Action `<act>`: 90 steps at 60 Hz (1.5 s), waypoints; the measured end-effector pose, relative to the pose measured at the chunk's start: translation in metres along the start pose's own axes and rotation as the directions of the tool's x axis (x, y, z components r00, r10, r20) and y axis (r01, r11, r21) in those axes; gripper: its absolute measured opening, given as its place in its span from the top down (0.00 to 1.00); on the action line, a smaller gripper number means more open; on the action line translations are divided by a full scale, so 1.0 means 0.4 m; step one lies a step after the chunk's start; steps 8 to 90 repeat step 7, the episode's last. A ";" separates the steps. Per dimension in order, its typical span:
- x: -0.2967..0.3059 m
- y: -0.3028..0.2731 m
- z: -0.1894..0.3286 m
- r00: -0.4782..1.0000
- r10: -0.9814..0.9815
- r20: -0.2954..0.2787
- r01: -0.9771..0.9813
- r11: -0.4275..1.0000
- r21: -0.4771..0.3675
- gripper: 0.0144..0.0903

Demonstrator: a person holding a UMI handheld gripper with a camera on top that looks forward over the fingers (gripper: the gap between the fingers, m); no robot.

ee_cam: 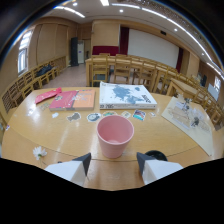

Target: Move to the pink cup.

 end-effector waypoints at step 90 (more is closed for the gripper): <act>-0.002 0.003 0.003 1.000 -0.002 0.004 0.002 1.000 -0.003 0.06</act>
